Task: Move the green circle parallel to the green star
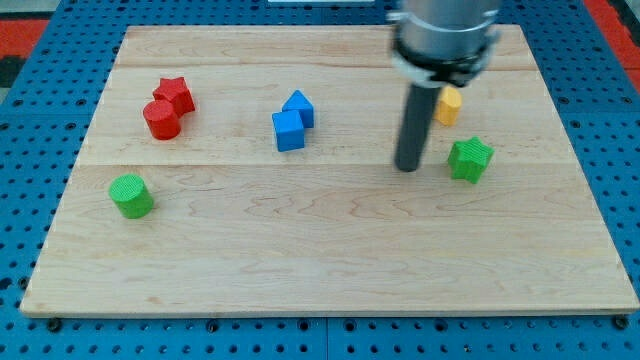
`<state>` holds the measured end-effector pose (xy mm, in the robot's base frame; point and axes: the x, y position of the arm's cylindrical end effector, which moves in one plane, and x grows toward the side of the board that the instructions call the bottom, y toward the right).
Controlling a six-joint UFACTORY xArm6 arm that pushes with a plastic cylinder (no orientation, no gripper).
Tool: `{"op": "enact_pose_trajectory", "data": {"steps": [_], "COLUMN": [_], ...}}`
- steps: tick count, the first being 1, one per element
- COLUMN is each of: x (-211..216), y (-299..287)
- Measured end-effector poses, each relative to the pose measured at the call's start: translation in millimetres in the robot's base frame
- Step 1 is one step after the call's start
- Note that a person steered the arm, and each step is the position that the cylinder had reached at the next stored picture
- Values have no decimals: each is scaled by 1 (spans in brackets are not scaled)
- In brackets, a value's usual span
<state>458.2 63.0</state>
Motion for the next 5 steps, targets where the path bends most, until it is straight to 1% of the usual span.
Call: {"op": "enact_pose_trajectory", "data": {"steps": [1,2,3,4,5], "x": [82,128,109,55,41], "y": [-99,-212,-323,-331,-308]}}
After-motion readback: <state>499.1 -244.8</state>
